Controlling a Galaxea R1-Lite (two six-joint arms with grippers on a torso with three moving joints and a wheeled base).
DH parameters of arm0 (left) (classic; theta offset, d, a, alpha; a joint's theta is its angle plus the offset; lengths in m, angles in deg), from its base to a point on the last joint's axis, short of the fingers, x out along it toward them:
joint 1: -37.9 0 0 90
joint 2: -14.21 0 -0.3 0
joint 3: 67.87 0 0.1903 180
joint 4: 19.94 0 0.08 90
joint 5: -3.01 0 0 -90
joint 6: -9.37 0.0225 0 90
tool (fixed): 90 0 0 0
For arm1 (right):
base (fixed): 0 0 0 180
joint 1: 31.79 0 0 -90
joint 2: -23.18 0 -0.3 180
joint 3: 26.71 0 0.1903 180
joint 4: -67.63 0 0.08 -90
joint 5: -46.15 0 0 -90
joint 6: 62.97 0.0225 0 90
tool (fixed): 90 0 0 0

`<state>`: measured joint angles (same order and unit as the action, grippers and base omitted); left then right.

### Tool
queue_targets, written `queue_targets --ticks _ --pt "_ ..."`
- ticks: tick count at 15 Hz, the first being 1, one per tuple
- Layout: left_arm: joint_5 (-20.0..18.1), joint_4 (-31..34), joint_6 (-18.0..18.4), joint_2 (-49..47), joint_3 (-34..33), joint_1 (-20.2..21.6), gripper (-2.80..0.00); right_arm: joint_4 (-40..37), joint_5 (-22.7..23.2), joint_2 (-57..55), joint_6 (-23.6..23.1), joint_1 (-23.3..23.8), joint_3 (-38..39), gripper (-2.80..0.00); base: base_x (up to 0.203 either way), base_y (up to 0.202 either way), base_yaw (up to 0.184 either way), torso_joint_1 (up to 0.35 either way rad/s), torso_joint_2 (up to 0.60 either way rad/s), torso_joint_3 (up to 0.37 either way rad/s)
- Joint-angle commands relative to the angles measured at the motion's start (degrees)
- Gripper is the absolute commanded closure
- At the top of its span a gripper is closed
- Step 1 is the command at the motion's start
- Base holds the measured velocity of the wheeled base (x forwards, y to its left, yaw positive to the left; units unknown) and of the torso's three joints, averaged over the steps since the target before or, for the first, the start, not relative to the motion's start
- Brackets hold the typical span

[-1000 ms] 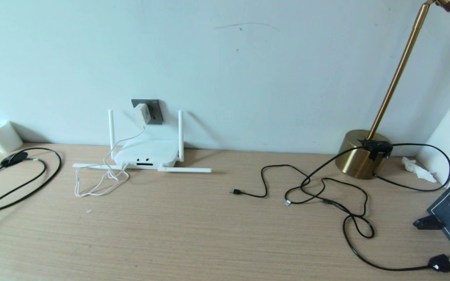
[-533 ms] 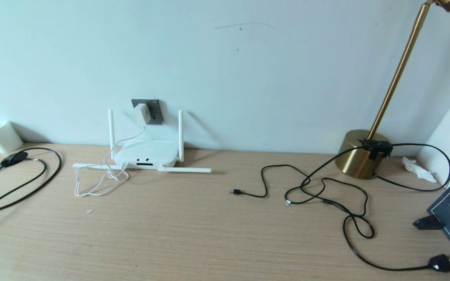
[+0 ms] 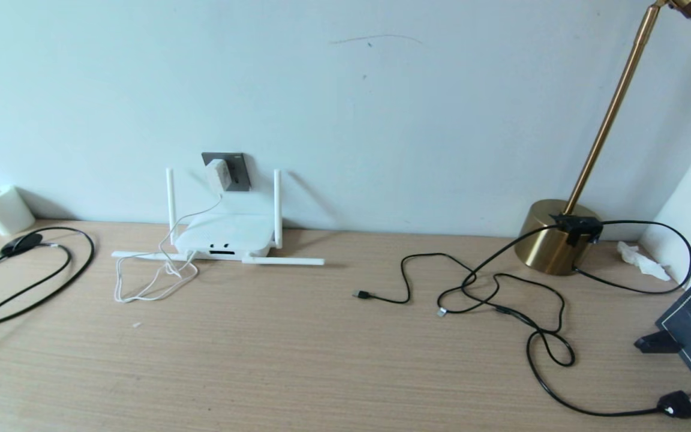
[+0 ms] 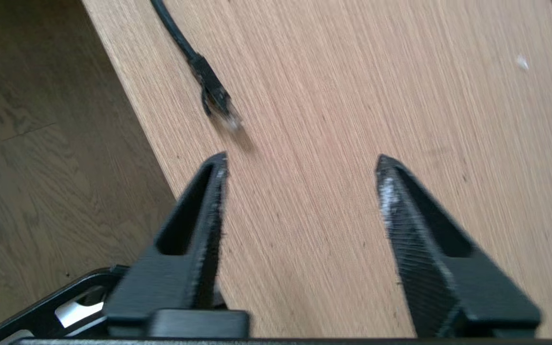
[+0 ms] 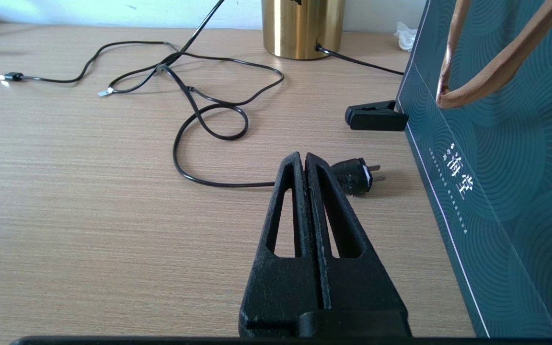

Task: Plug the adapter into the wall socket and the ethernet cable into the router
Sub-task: Pick up cable

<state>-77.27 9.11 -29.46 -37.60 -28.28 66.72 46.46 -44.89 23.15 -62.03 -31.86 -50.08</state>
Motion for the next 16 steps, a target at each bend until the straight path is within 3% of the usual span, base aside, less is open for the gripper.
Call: queue_targets --ticks 1,5,11,16 --pt "-0.1 -2.1 -0.4 -4.9 0.2 1.4 -2.8 0.1 0.0 0.0 0.0 0.0 0.6 0.0 0.0 0.0 0.0 0.0 0.0 0.0" --pt "-2.5 -12.6 -0.2 -11.7 -2.3 6.8 -2.8 0.0 0.0 0.0 0.0 0.0 0.6 0.0 0.0 0.0 0.0 0.0 0.0 0.0" --pt "-5.9 -13.1 -0.2 -14.8 -2.7 8.1 -2.8 0.1 0.0 0.0 0.0 0.0 0.6 0.0 0.0 0.0 0.0 0.0 0.0 0.0" --pt "-6.1 -16.4 1.2 -17.6 -2.8 13.0 -2.8 0.0 0.0 0.0 0.0 0.0 0.6 0.0 0.0 0.0 0.0 0.0 0.0 0.0"
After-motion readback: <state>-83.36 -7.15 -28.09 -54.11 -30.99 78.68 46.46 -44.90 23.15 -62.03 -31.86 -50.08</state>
